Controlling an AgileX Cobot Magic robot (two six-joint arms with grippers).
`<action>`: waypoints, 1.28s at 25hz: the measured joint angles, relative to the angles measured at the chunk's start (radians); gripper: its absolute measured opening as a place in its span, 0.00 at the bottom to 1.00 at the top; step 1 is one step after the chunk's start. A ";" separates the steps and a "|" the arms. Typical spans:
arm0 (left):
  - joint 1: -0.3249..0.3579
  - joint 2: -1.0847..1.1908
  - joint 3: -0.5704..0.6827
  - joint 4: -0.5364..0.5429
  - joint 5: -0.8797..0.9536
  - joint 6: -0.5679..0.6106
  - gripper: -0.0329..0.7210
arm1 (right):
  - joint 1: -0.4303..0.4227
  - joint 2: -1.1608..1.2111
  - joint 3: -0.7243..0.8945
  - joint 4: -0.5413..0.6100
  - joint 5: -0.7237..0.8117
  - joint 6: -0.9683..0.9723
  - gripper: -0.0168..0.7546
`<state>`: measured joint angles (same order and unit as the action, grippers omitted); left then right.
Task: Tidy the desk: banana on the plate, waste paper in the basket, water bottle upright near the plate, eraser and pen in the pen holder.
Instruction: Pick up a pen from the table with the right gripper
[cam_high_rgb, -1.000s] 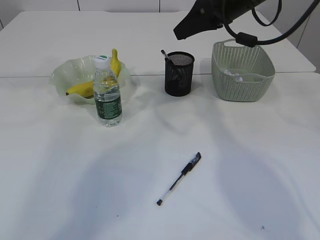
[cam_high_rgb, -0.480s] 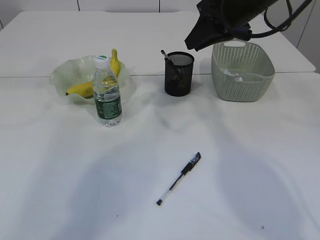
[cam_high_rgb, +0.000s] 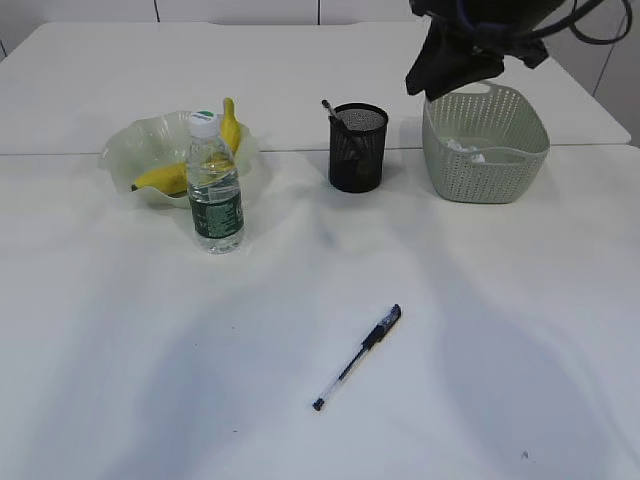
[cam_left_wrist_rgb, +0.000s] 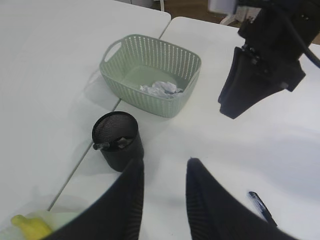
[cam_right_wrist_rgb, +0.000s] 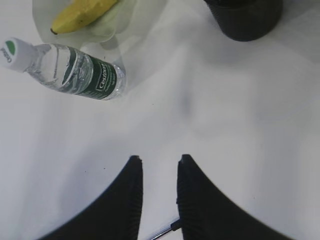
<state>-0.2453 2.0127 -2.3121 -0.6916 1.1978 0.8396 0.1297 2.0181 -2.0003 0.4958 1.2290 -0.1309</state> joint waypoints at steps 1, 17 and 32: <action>0.002 0.000 0.000 0.000 -0.002 0.000 0.30 | 0.002 -0.008 0.000 -0.013 0.003 0.021 0.27; 0.012 -0.002 0.000 0.002 -0.002 -0.005 0.31 | 0.181 -0.087 0.012 -0.377 0.017 0.378 0.27; 0.036 -0.066 0.000 0.002 -0.002 -0.010 0.31 | 0.216 -0.100 0.244 -0.454 0.016 0.559 0.27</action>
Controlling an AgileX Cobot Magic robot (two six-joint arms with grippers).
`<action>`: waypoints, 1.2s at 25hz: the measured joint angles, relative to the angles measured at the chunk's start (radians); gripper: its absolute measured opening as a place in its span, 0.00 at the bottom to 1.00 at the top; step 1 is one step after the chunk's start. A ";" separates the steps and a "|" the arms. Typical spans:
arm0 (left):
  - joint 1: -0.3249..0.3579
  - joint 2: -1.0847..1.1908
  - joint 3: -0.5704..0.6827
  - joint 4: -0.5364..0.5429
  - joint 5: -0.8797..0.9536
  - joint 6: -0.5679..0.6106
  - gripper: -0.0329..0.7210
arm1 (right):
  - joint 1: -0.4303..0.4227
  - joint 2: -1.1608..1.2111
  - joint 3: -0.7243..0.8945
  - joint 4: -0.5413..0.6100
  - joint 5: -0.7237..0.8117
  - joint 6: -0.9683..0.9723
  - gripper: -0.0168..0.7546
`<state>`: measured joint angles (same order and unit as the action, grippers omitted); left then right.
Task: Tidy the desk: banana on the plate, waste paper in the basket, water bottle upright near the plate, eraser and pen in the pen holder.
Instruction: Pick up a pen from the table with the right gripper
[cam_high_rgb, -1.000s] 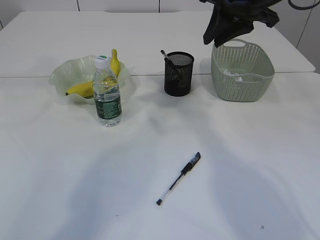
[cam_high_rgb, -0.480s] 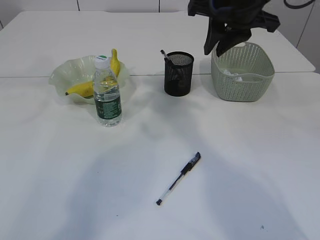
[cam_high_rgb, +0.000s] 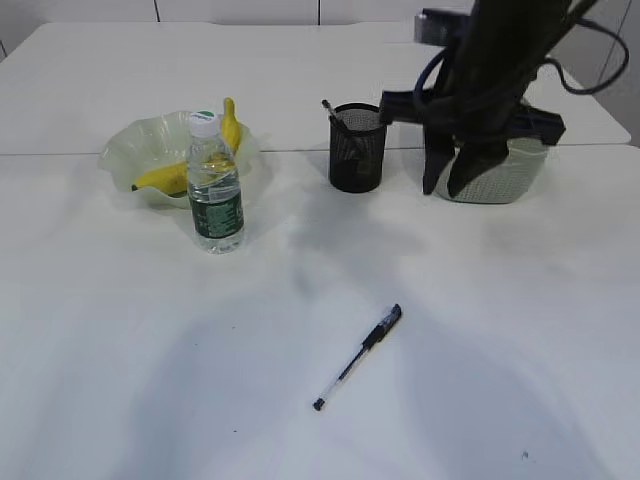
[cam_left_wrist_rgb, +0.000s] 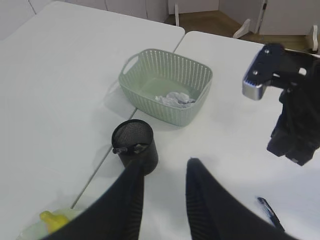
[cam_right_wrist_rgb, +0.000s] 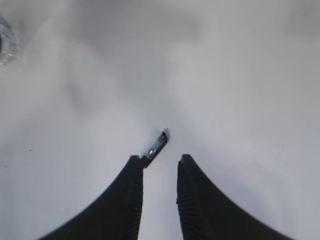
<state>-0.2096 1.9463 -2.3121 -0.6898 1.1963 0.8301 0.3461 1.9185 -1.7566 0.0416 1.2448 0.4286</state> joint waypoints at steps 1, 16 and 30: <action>0.000 -0.004 0.000 0.000 0.000 0.000 0.31 | 0.000 0.000 0.030 -0.002 0.000 0.008 0.27; 0.009 -0.038 -0.006 0.000 0.042 -0.019 0.31 | 0.053 0.000 0.208 0.119 -0.156 0.037 0.27; 0.009 -0.038 -0.006 0.000 0.052 -0.047 0.31 | 0.053 0.000 0.209 0.111 -0.156 0.039 0.27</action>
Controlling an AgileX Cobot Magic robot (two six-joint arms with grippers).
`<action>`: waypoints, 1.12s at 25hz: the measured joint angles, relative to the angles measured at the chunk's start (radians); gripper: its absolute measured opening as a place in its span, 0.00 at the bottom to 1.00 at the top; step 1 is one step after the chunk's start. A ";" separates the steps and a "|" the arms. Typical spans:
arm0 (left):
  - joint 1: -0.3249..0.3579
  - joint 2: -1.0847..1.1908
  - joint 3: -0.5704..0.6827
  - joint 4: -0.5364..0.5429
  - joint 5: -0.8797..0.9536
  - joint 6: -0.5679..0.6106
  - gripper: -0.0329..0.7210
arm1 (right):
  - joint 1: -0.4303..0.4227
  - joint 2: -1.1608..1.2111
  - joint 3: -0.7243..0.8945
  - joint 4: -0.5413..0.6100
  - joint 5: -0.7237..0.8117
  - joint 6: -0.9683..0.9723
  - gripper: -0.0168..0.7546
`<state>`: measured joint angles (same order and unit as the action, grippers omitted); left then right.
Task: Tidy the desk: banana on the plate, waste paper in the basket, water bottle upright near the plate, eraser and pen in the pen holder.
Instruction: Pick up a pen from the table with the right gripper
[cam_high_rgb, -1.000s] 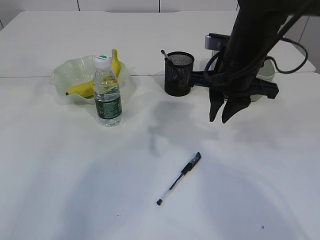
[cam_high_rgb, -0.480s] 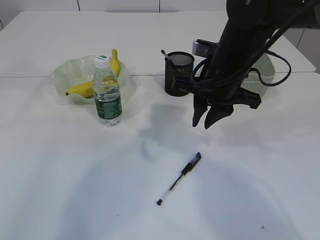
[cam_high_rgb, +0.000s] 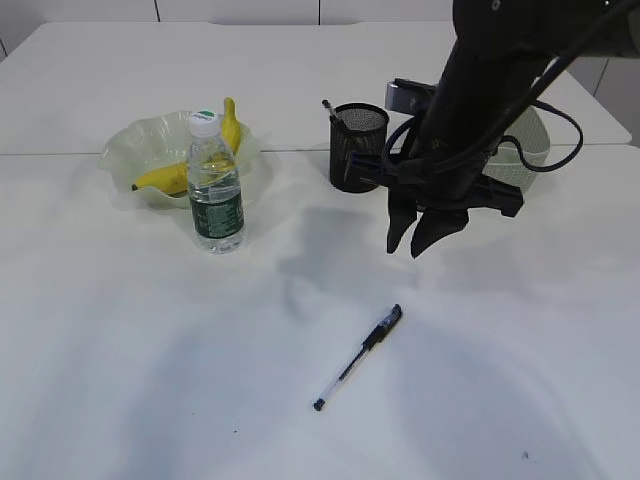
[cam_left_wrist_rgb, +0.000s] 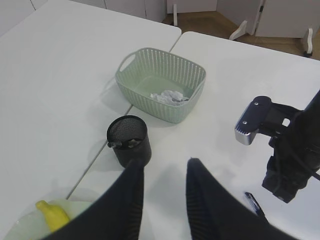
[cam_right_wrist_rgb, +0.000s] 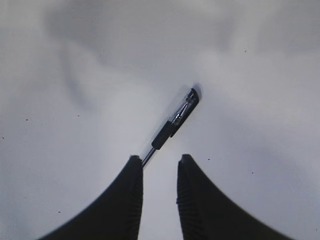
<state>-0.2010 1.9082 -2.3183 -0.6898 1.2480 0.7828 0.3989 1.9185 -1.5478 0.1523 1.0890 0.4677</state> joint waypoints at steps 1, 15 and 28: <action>0.000 0.000 0.000 0.000 0.000 0.000 0.31 | 0.000 0.000 0.000 0.000 0.000 0.000 0.27; 0.000 0.000 0.000 0.130 0.002 -0.135 0.31 | 0.000 0.000 0.000 -0.002 -0.004 0.000 0.27; 0.000 0.000 0.000 0.180 0.006 -0.160 0.31 | 0.000 0.000 0.000 -0.024 -0.025 0.000 0.27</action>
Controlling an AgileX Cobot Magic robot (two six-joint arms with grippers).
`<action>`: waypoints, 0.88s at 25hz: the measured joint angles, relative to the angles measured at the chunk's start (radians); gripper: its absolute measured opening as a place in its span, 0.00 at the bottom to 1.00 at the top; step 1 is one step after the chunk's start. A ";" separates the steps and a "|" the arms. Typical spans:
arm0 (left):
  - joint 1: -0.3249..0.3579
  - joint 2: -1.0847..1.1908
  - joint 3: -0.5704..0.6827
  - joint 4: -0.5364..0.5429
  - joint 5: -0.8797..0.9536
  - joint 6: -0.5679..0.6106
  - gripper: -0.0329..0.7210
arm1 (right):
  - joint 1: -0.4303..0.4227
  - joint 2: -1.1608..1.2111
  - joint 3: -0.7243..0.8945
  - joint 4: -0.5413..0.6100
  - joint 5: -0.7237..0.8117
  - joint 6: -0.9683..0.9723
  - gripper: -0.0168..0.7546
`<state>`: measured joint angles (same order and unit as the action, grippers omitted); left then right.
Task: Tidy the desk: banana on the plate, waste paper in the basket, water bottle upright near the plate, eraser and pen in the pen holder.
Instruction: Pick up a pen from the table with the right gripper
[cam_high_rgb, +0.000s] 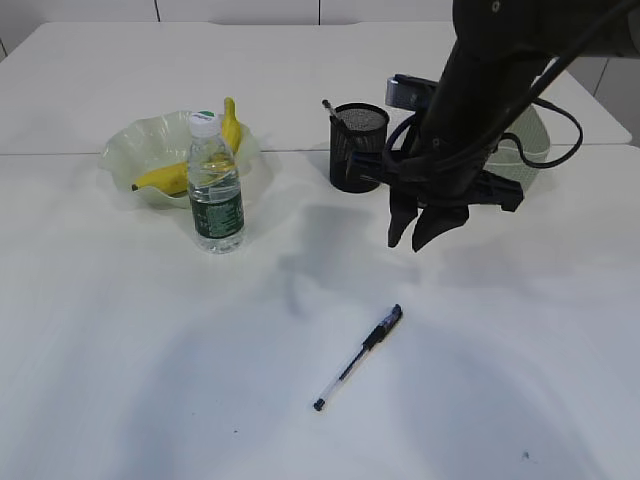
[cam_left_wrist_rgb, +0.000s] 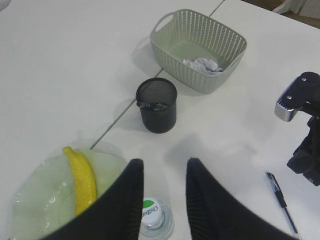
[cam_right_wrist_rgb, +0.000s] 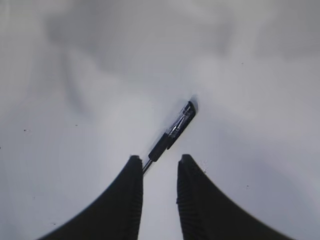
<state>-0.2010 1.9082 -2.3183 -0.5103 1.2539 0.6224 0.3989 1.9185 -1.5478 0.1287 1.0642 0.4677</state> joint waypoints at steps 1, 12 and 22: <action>0.000 0.000 0.000 0.008 0.000 -0.003 0.31 | 0.000 0.000 0.000 -0.005 -0.004 0.000 0.27; 0.066 0.000 0.000 0.086 -0.043 -0.134 0.31 | 0.000 0.045 0.000 0.035 0.041 0.068 0.27; 0.226 0.000 0.000 0.041 -0.053 -0.157 0.31 | 0.000 0.089 0.000 0.050 0.011 0.206 0.29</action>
<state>0.0251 1.9082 -2.3183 -0.4695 1.2010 0.4651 0.3989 2.0071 -1.5478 0.1790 1.0754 0.6740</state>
